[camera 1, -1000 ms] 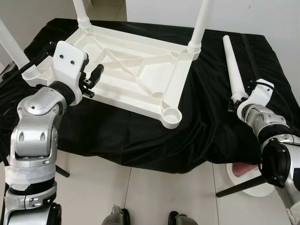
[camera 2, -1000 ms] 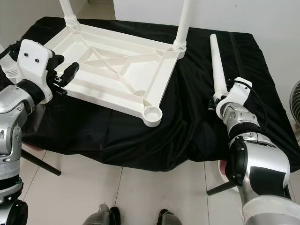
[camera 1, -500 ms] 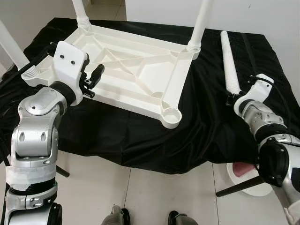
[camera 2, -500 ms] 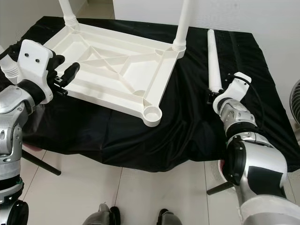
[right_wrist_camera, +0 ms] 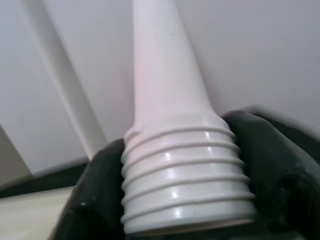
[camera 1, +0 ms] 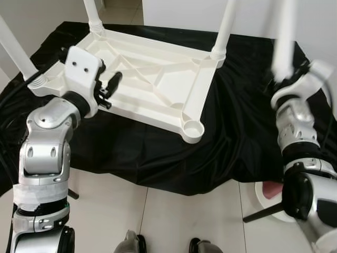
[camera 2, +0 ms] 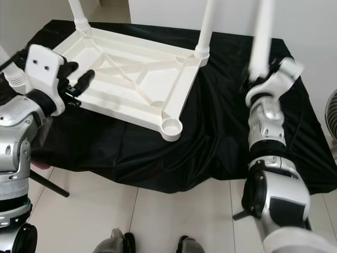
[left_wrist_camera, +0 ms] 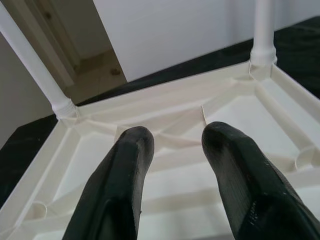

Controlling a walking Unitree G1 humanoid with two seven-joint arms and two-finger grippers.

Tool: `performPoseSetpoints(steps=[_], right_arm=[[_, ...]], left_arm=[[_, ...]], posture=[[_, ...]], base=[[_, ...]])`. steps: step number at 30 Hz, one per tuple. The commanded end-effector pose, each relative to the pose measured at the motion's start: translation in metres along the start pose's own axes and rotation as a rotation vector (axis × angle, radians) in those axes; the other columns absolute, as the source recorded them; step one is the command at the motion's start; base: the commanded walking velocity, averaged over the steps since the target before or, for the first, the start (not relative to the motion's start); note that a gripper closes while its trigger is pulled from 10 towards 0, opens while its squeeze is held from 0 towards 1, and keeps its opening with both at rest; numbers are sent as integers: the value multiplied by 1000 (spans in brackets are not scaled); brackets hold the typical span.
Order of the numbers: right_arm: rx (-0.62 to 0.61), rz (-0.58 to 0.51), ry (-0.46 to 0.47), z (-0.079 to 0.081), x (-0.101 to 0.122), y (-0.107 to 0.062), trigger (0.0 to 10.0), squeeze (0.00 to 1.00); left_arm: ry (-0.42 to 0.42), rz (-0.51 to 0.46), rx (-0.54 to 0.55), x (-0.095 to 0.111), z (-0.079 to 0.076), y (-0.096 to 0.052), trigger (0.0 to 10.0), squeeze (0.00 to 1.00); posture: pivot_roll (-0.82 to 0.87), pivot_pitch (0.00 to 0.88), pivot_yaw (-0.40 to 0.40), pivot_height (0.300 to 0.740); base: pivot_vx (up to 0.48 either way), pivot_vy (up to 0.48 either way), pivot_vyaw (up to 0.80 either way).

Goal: Building children table

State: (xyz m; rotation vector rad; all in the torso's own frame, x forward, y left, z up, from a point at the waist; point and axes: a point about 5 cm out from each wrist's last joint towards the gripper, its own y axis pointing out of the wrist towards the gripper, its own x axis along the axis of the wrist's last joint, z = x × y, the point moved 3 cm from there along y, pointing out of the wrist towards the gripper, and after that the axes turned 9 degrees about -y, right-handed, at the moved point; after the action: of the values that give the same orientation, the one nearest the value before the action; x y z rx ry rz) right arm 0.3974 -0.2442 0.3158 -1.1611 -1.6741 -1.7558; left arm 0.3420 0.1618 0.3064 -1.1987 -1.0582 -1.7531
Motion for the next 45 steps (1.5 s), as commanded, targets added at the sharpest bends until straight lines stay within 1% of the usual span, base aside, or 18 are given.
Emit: performPoseSetpoints(steps=[1,4,7,8,10,11,13,15,16,17,18,23,24,25,29,30,38,45], right_arm=[[19,-60,-25,7,13,0,10000,0],[50,-110,-48,14,22,-1,10000,0],[226,-335,-97,62,72,-10,10000,0],[226,-335,-97,62,72,-10,10000,0],[350,-426,-121,89,87,-23,10000,0],[382,-446,-123,96,89,-27,10000,0],[387,-451,-122,98,91,-30,10000,0],[499,-473,-84,127,93,-54,10000,0],[531,-473,-62,137,94,-64,10000,0],[531,-473,-62,137,94,-64,10000,0],[593,-443,-44,153,80,-85,10000,0],[629,-387,-28,164,63,-104,10000,0],[632,-371,-19,166,61,-107,10000,0],[641,-355,-4,171,59,-112,10000,0],[655,-348,-1,174,57,-117,10000,0],[671,-344,0,178,55,-120,10000,0],[698,-333,-1,183,54,-125,10000,0],[763,-349,-8,191,54,-135,10000,0]], left_arm=[[-9,-43,107,6,9,0,10000,0],[-15,-52,104,8,9,2,10000,0],[-130,-118,73,26,11,8,10000,0],[-130,-118,73,26,11,8,10000,0],[-211,-167,56,35,12,9,10000,0],[-236,-183,49,37,13,9,10000,0],[-246,-191,45,38,13,9,10000,0],[-346,-237,-12,48,14,6,10000,0],[-384,-255,-37,52,15,5,10000,0],[-384,-255,-37,52,15,5,10000,0],[-432,-272,-126,56,8,2,10000,0],[-449,-276,-145,58,7,3,10000,0],[-479,-276,-166,59,6,3,10000,298],[-567,-279,-219,62,4,4,10000,1000],[-616,-286,-292,67,-3,4,10000,1000],[-644,-296,-388,74,-14,4,10000,0],[-674,-283,-449,78,-24,9,10000,0],[-678,-243,-443,74,-30,16,10000,0]], posture=[[16,141,37,740],[11,136,42,740],[6,129,50,740],[6,129,50,740],[7,123,46,740],[7,123,46,740],[7,123,46,740],[10,107,33,740],[10,107,33,740],[10,107,33,740],[14,99,25,740],[18,95,23,740],[22,87,23,740],[21,73,23,740],[21,63,22,740],[18,53,24,740],[16,36,25,740],[13,26,25,740]], base=[[0,0,0],[0,0,0],[0,0,0],[0,0,0],[0,0,0],[0,0,0],[0,0,0],[0,0,0],[0,0,0],[0,0,0],[0,0,0],[0,0,0],[0,0,0],[0,0,0],[0,0,0],[0,0,0],[0,0,0],[0,0,0]])
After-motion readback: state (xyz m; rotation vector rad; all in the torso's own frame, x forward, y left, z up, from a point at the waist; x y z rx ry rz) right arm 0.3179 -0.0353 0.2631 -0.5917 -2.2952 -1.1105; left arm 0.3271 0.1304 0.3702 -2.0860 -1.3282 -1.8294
